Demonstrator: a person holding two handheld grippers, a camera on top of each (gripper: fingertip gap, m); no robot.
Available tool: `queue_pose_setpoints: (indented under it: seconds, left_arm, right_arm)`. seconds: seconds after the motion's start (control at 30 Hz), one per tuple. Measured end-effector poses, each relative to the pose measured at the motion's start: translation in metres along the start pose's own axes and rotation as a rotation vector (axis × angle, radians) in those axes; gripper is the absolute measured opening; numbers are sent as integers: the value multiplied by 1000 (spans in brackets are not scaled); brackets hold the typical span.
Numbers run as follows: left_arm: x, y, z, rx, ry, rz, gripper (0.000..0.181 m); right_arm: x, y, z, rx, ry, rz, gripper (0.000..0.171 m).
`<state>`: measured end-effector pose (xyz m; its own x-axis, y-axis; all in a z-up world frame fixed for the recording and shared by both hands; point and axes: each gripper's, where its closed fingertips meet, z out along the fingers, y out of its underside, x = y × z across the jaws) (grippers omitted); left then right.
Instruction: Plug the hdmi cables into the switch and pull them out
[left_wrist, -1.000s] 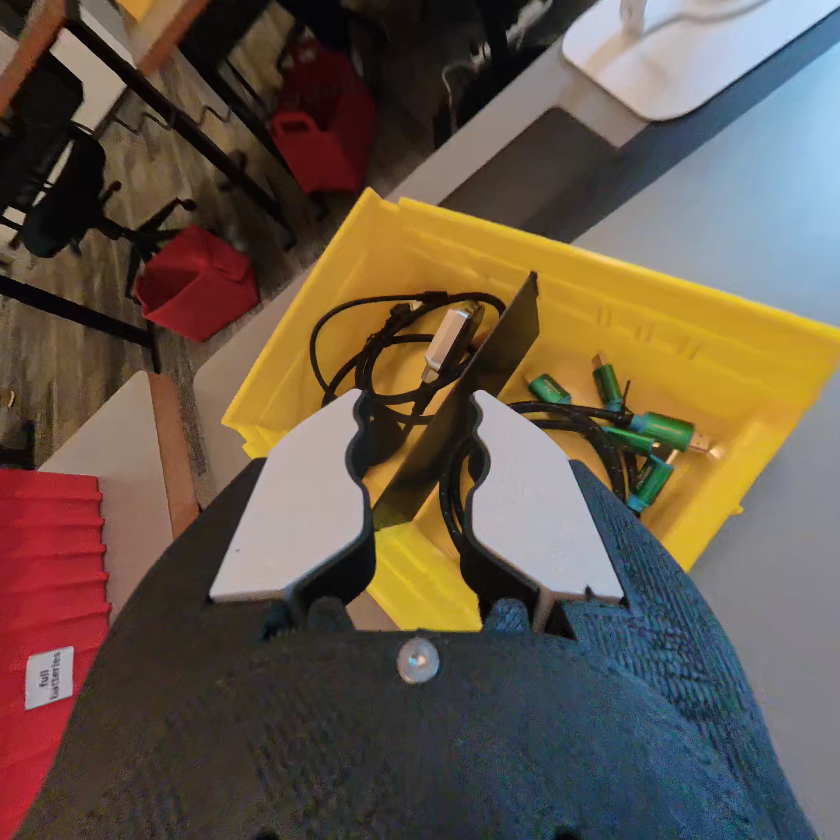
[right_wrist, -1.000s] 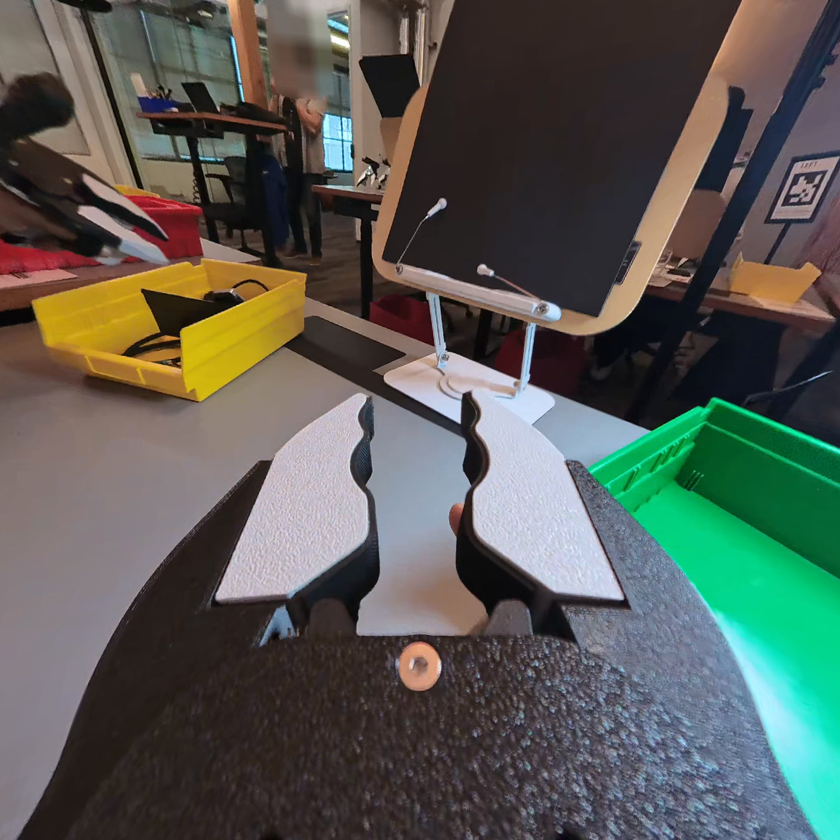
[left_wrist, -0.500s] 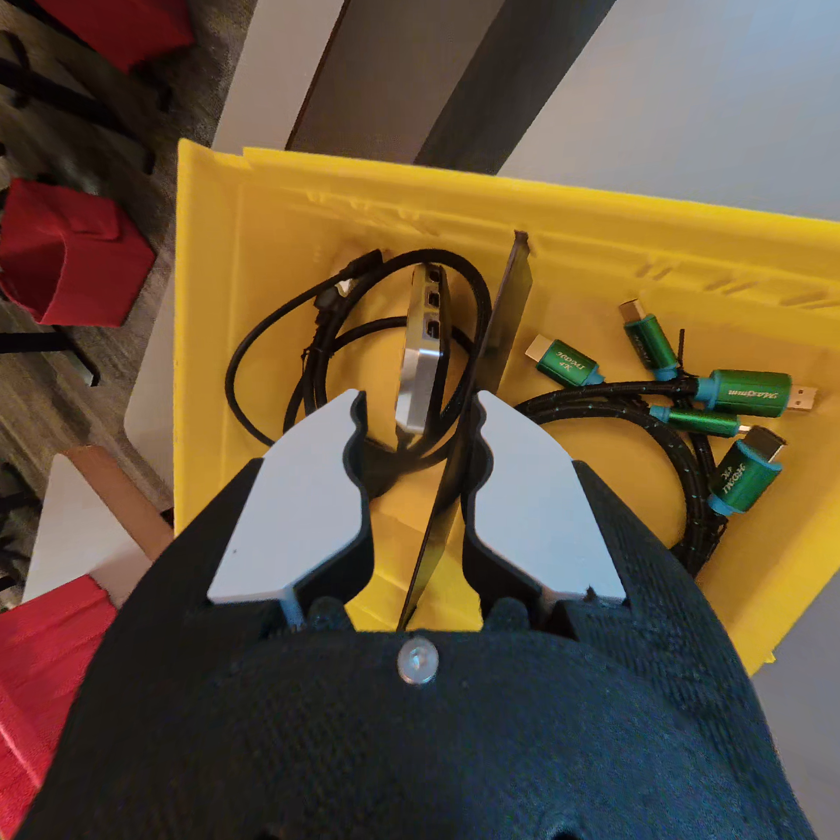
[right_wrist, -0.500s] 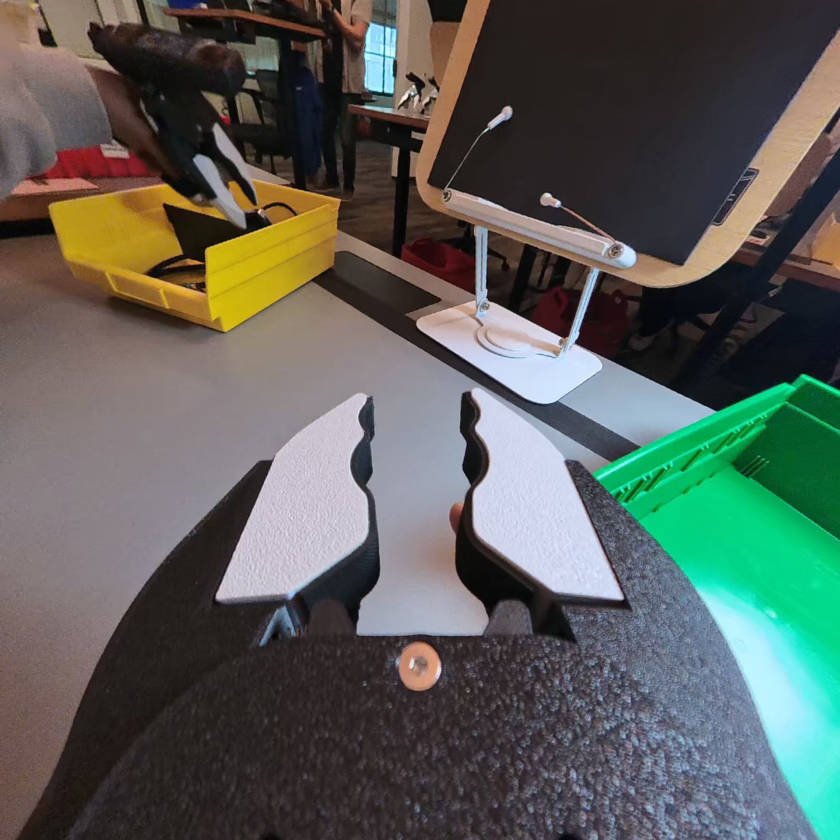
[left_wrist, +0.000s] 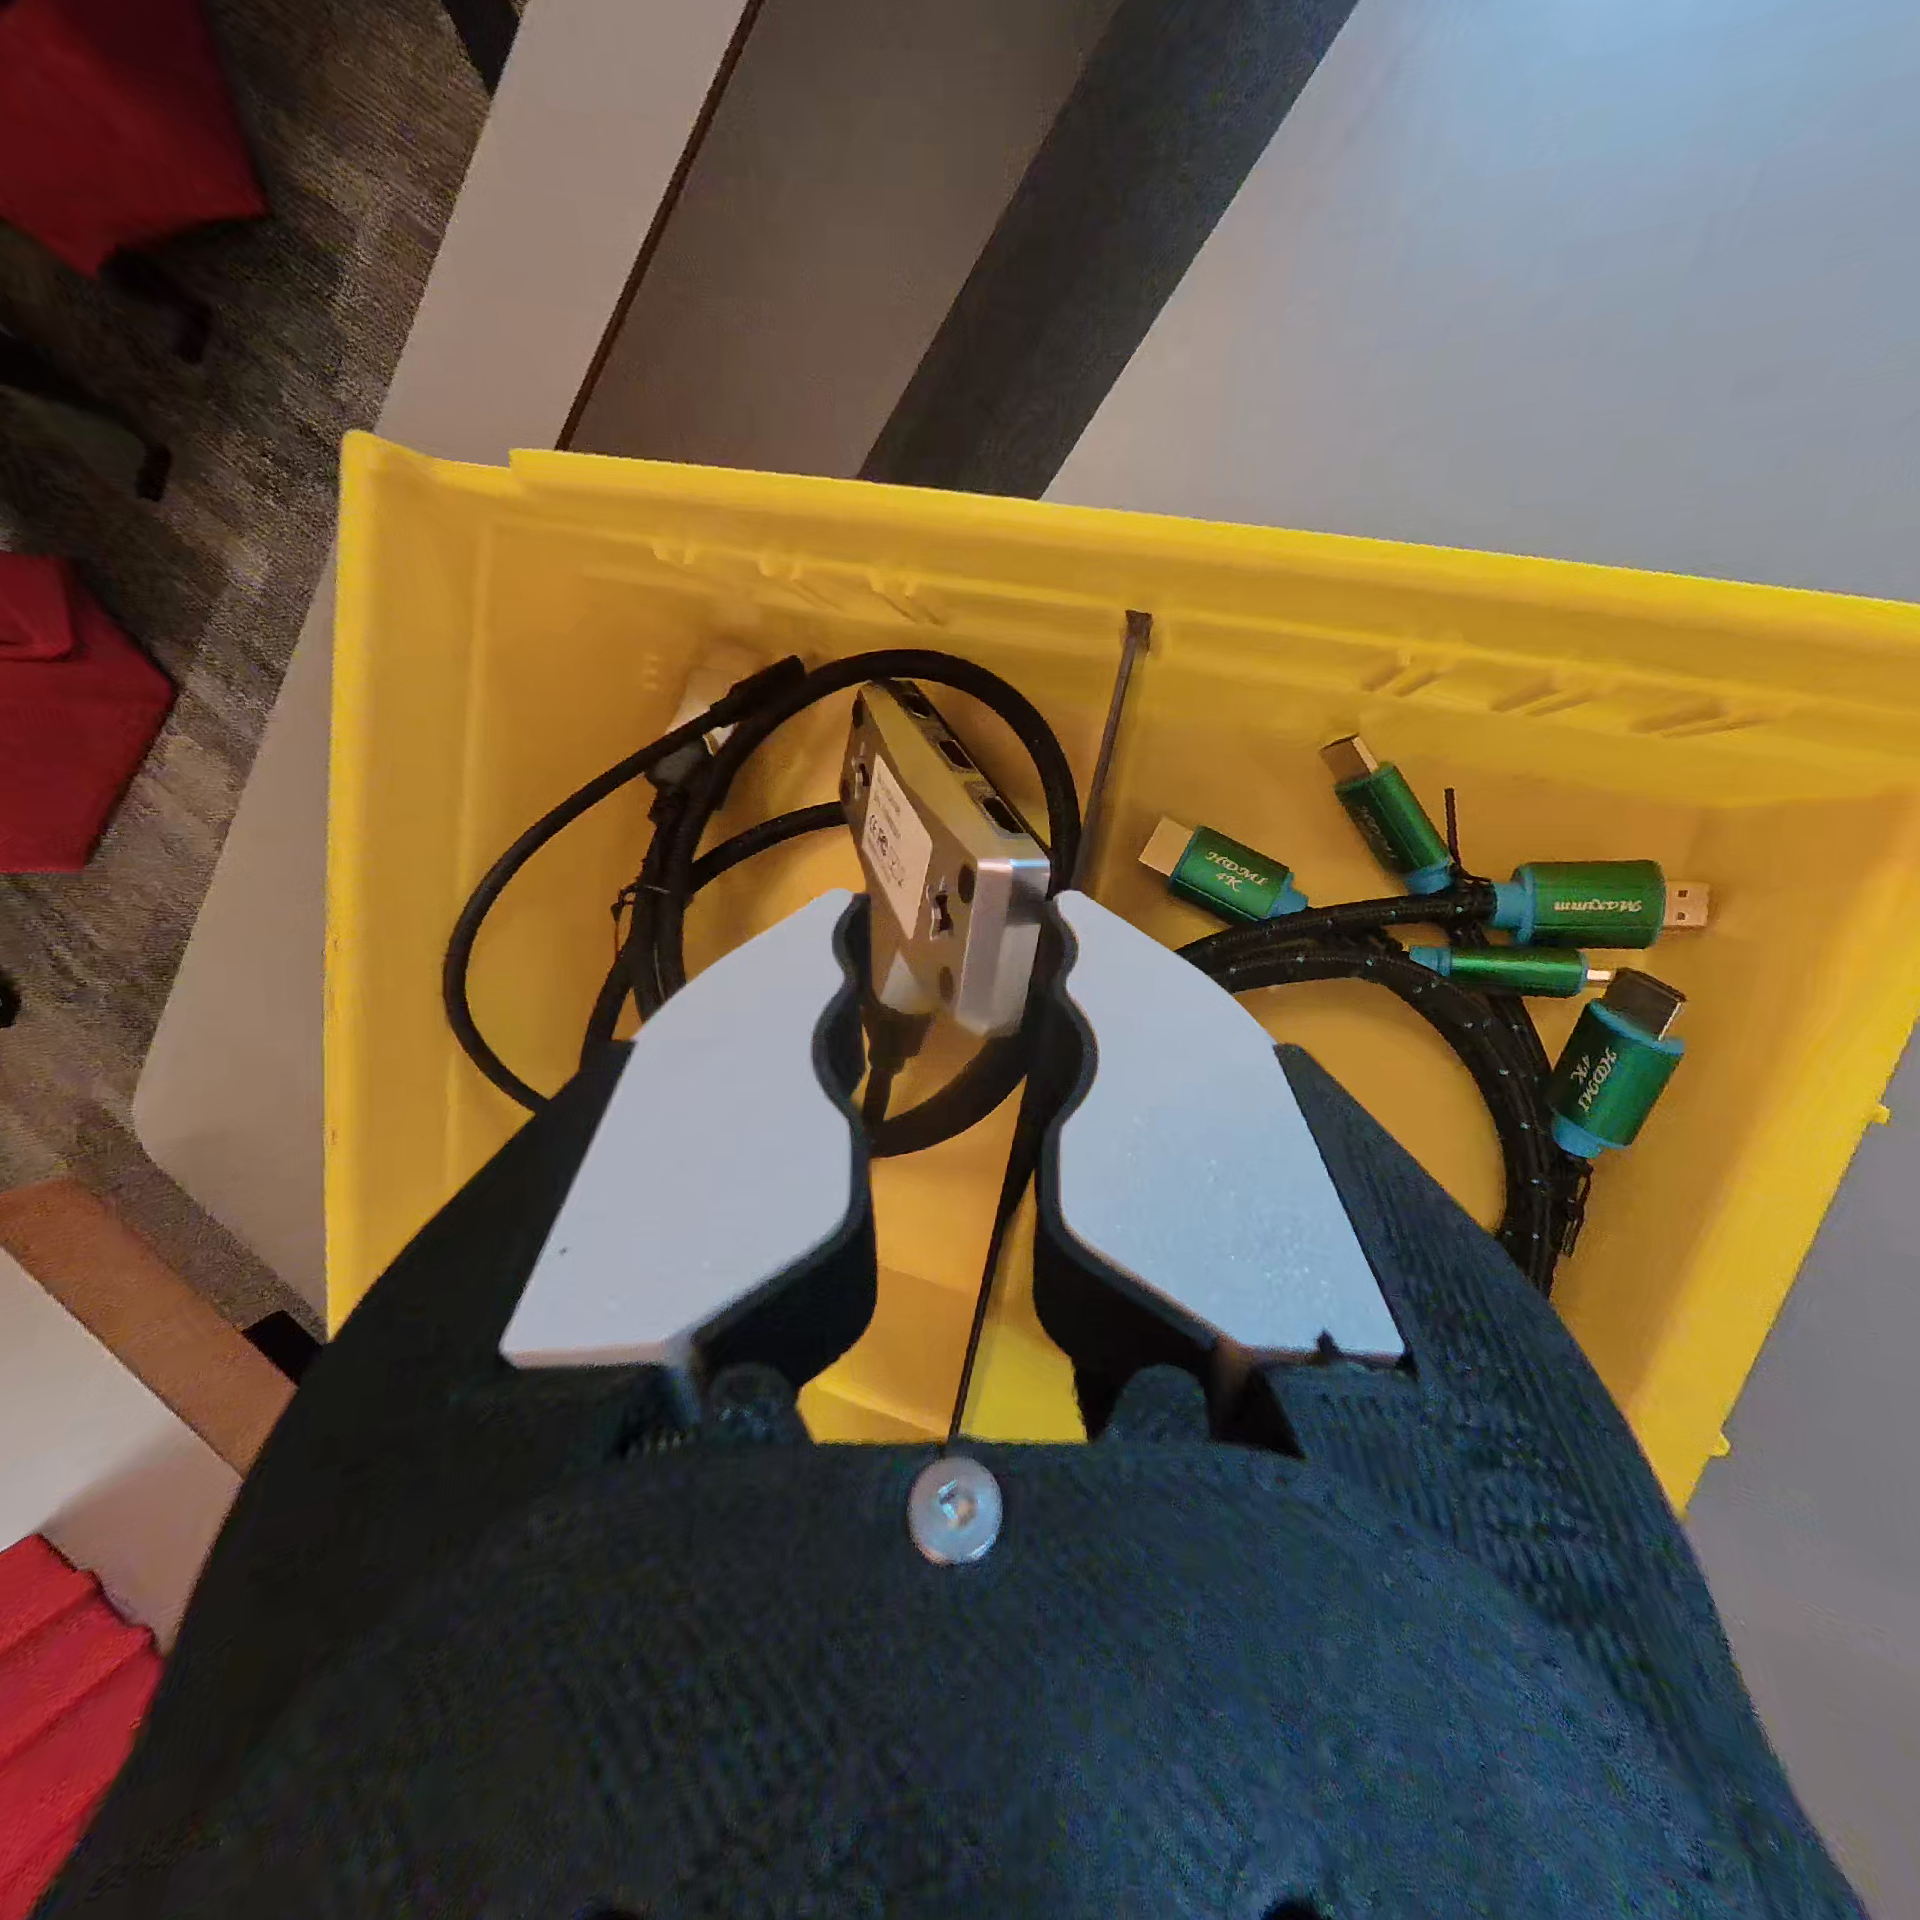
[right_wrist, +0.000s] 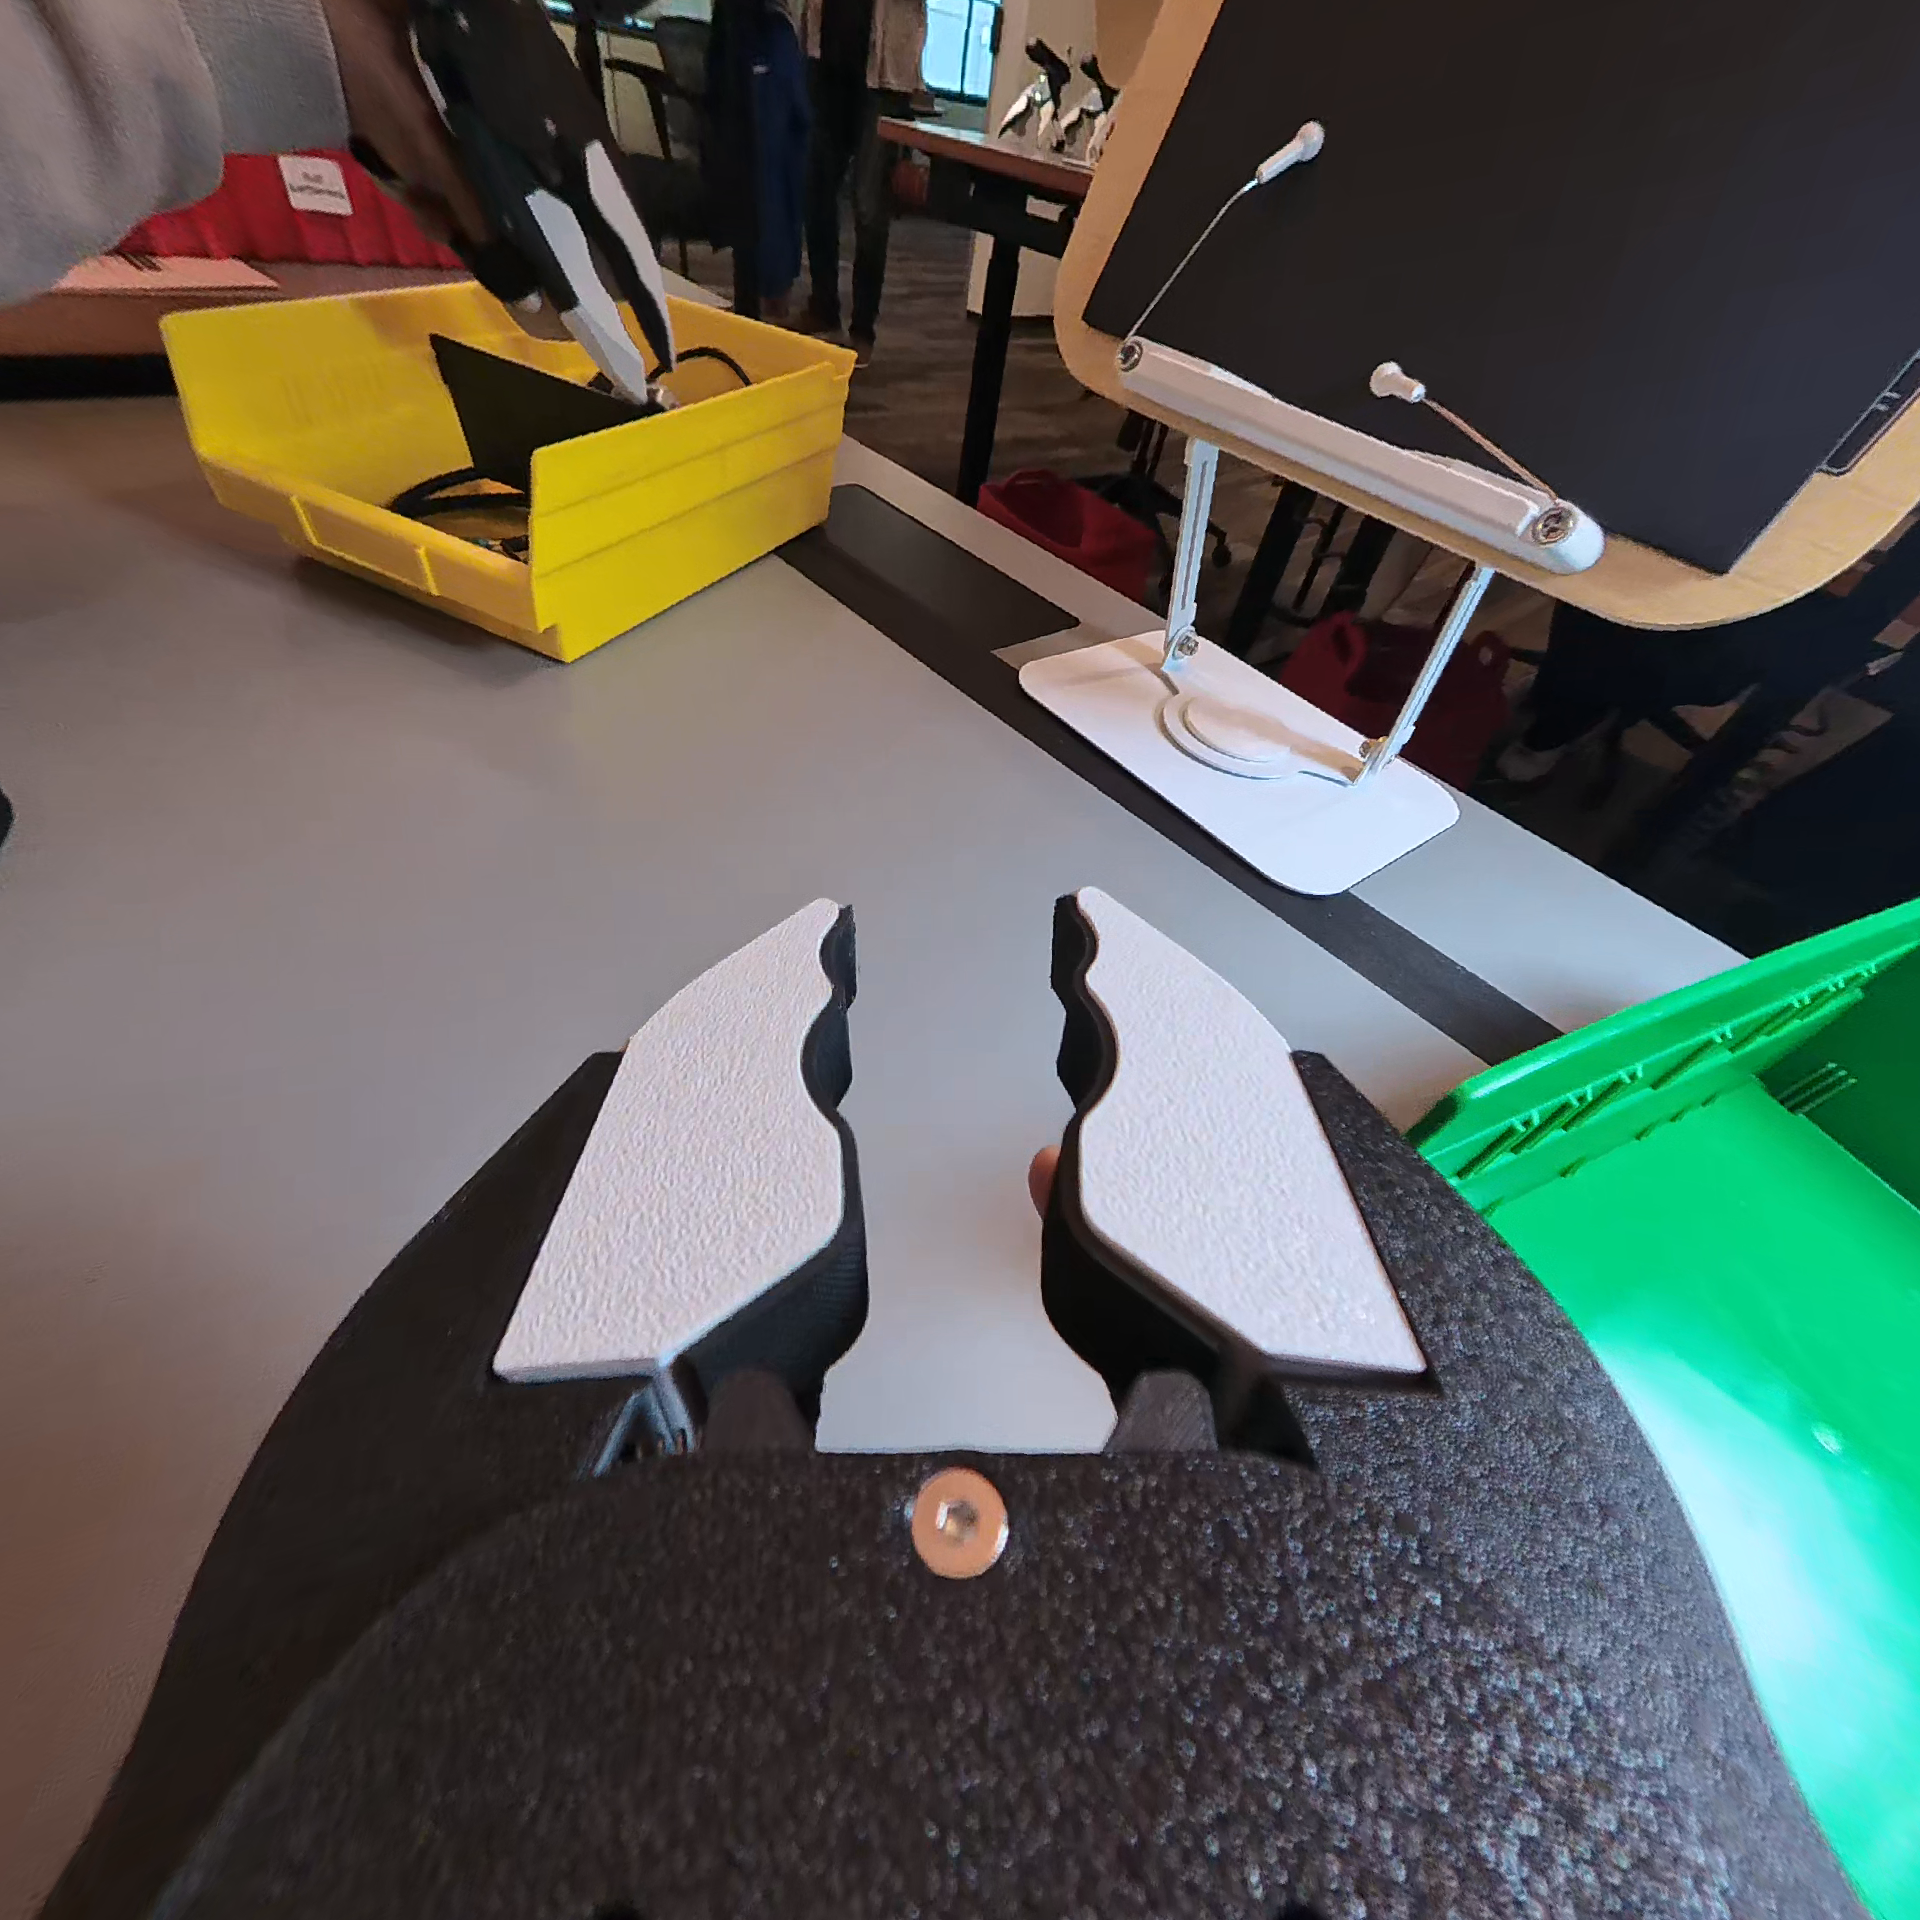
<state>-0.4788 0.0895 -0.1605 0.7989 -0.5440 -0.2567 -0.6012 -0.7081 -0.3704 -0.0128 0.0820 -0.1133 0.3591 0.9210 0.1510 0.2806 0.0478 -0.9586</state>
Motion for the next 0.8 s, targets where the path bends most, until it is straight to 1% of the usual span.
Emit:
queue_pose_setpoints:
  seconds: [0.17,0.23,0.33,0.43,0.5,0.57,0.6,0.67,0.73,0.8]
  left_arm:
    - [0,0,0,-11,-19,61,32]
    - [0,4,-2,-53,-28,111,30]
    - [-4,10,-3,-125,-57,187,33]
    - [-4,8,-1,-151,-68,252,32]
    - [-3,6,4,-143,-73,265,24]
    - [1,3,13,-115,-73,271,5]
    - [-1,3,17,-112,-99,287,0]
    - [-11,6,21,-126,-177,310,1]
    - [-15,5,20,-107,-204,283,1]
    - [-20,1,11,-75,-221,254,1]
  right_arm:
    - [-3,1,1,-5,-12,-4,36]
    - [-5,0,1,-5,-17,-7,36]
    - [-6,-1,0,-3,-19,-11,36]
    - [-6,1,2,-8,-26,-5,35]
    - [-7,2,2,-11,-32,-4,35]
    - [-9,2,2,-11,-37,-9,35]
    - [-10,2,2,-10,-38,-13,35]
    - [-10,0,-1,-6,-33,-23,35]
    - [-8,-1,-3,2,-26,-29,34]
    - [-7,-2,-5,6,-23,-24,33]
